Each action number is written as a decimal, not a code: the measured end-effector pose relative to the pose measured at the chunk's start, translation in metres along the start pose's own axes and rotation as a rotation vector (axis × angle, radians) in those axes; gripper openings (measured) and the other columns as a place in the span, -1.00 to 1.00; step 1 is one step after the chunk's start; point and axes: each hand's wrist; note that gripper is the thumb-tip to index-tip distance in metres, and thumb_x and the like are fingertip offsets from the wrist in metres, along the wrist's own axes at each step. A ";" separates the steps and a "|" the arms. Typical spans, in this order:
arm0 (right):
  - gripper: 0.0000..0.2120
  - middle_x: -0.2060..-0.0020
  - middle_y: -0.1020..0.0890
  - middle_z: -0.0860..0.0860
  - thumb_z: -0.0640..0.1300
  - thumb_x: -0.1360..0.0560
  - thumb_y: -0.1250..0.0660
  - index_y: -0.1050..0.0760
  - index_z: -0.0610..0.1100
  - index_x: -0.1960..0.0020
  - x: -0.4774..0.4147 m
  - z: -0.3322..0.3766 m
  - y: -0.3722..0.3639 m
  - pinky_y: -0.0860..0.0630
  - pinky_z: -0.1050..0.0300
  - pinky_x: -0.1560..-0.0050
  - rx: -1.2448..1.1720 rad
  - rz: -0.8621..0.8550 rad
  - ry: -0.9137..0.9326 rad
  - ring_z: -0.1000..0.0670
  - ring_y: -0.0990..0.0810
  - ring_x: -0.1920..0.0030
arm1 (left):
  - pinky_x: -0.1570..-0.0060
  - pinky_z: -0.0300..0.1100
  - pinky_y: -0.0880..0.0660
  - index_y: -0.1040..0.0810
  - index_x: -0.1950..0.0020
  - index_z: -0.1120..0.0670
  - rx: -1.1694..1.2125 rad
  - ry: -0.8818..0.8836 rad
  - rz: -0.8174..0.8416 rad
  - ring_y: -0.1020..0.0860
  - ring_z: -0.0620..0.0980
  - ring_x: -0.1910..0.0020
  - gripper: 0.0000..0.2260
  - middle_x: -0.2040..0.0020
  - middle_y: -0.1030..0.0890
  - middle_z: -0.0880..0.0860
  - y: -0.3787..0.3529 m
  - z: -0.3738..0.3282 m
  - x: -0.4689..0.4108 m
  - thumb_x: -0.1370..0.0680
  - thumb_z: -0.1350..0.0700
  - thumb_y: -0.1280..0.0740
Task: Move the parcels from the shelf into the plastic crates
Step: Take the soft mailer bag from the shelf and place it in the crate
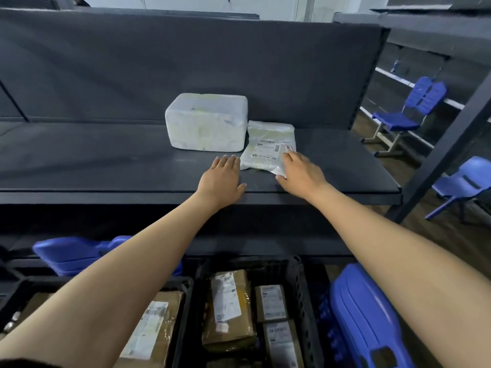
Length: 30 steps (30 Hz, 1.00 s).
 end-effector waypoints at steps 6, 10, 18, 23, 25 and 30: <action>-0.21 -0.52 -0.13 -0.09 0.15 -0.50 -0.30 -0.04 -0.18 -0.53 -0.037 -0.007 -0.014 -0.26 -0.03 -0.40 0.062 0.042 0.017 -0.11 -0.12 -0.51 | -0.53 -0.06 0.01 0.00 -0.55 0.23 -0.028 -0.009 0.030 -0.03 0.10 -0.55 -0.37 -0.56 -0.08 0.15 -0.010 0.000 -0.046 -0.61 -0.07 -0.13; -0.24 -0.51 -0.17 -0.09 0.12 -0.47 -0.34 -0.12 -0.18 -0.51 -0.056 -0.011 -0.021 -0.31 -0.05 -0.37 0.085 0.056 0.074 -0.12 -0.16 -0.50 | -0.53 -0.07 0.04 0.03 -0.55 0.24 -0.035 -0.027 0.061 -0.01 0.11 -0.55 -0.39 -0.56 -0.06 0.16 -0.018 -0.001 -0.072 -0.63 -0.04 -0.12; -0.52 -0.30 -0.46 -0.07 -0.05 -0.52 -0.22 -0.31 -0.18 -0.40 -0.071 -0.014 -0.032 -0.52 -0.02 -0.11 0.089 0.063 0.119 -0.10 -0.44 -0.28 | -0.42 -0.10 -0.19 -0.21 -0.45 0.20 0.002 -0.081 0.028 -0.21 0.09 -0.45 -0.53 -0.45 -0.28 0.12 -0.038 -0.009 -0.107 -0.59 0.06 -0.18; -0.64 -0.21 -0.55 -0.08 -0.14 -0.54 -0.17 -0.41 -0.19 -0.31 -0.068 -0.021 -0.034 -0.55 0.00 0.03 0.123 -0.032 0.150 -0.10 -0.53 -0.19 | 0.04 -0.05 -0.50 -0.39 -0.26 0.15 0.071 -0.101 -0.030 -0.40 0.03 -0.30 -0.72 -0.26 -0.45 0.04 -0.040 -0.017 -0.113 -0.57 0.12 -0.20; -0.69 -0.15 -0.58 -0.06 -0.16 -0.54 -0.16 -0.44 -0.17 -0.26 -0.064 -0.025 -0.031 -0.53 0.02 0.10 0.138 -0.069 0.169 -0.09 -0.56 -0.14 | 0.04 -0.03 -0.51 -0.41 -0.26 0.14 0.068 -0.126 -0.050 -0.43 0.03 -0.27 -0.73 -0.24 -0.49 0.03 -0.039 -0.020 -0.110 -0.58 0.14 -0.18; -0.74 -0.09 -0.62 -0.04 -0.22 -0.52 -0.16 -0.49 -0.16 -0.17 -0.041 -0.044 -0.014 -0.54 0.02 0.15 0.135 -0.175 0.187 -0.09 -0.59 -0.08 | -0.01 -0.04 -0.48 -0.43 -0.29 0.13 0.311 -0.142 -0.176 -0.47 0.04 -0.25 -0.64 -0.26 -0.51 0.04 -0.023 -0.028 -0.091 -0.56 -0.02 -0.26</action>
Point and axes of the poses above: each hand's wrist, its own x-axis away from the middle knuckle, its own y-axis out of the back of the hand, z = x × y
